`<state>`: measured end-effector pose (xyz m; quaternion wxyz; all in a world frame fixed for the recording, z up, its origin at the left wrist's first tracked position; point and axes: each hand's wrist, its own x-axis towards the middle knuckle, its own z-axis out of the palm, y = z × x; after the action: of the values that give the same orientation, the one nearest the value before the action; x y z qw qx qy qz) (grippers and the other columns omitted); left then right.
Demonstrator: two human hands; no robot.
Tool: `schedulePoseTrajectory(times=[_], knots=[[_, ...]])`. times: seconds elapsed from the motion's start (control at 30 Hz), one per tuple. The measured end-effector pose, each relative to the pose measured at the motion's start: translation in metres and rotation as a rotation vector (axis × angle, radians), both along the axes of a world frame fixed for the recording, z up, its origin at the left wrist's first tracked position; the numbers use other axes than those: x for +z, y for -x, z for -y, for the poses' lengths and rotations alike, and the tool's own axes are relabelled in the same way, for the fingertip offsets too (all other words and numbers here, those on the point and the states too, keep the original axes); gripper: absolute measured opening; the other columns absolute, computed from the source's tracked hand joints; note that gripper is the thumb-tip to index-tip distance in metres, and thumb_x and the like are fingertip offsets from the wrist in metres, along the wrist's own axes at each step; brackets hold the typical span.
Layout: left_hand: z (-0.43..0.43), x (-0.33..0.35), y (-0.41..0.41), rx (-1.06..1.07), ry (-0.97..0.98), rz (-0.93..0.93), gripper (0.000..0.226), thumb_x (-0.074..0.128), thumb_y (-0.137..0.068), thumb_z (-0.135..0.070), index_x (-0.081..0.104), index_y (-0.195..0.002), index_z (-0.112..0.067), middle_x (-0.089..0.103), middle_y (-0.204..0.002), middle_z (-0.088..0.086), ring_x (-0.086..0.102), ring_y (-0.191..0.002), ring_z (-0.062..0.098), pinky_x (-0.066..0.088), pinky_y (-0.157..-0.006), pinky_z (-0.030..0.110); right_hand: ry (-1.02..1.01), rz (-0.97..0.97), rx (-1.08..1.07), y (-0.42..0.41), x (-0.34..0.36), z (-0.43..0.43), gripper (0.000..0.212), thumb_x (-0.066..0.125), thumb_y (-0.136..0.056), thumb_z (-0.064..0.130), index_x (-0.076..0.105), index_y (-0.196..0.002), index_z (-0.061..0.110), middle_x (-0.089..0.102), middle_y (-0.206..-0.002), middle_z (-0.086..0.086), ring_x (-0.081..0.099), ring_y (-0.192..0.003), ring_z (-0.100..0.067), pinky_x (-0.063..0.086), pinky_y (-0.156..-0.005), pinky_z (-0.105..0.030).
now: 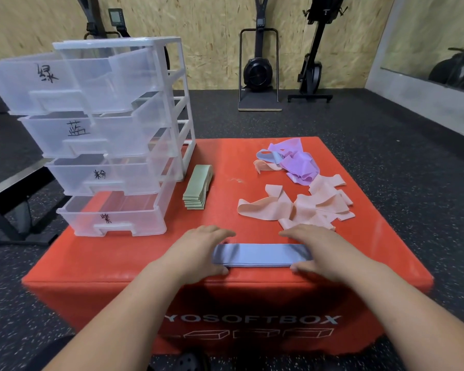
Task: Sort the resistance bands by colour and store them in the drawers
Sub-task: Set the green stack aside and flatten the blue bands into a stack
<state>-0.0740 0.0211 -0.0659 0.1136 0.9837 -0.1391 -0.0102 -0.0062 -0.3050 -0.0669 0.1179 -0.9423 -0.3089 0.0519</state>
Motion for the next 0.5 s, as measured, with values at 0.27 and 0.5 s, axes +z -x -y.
schedulePoseTrajectory(times=[0.27,0.5], knots=[[-0.0021,0.0043,-0.0037,0.026,-0.035,-0.014,0.076,0.084,-0.082,-0.05,0.048,-0.149,-0.044,0.061,-0.138,-0.015,0.056,-0.126,0.014,0.051,-0.101,0.036,0.076,-0.002,-0.017,-0.006,-0.0005,-0.0021,0.071,0.083,-0.08,0.047,0.053,-0.144,0.042,0.059,-0.143,0.019,0.055,-0.132,-0.008,0.045,-0.11,-0.033],[0.0015,0.0076,-0.0105,0.018,-0.069,-0.059,0.081,0.085,-0.081,-0.047,0.044,-0.152,-0.044,0.059,-0.138,-0.013,0.055,-0.128,0.016,0.051,-0.1,0.037,0.065,-0.018,-0.001,-0.0101,-0.0025,-0.0026,0.072,0.083,-0.079,0.049,0.052,-0.144,0.044,0.058,-0.141,0.02,0.055,-0.13,-0.007,0.045,-0.109,-0.033]])
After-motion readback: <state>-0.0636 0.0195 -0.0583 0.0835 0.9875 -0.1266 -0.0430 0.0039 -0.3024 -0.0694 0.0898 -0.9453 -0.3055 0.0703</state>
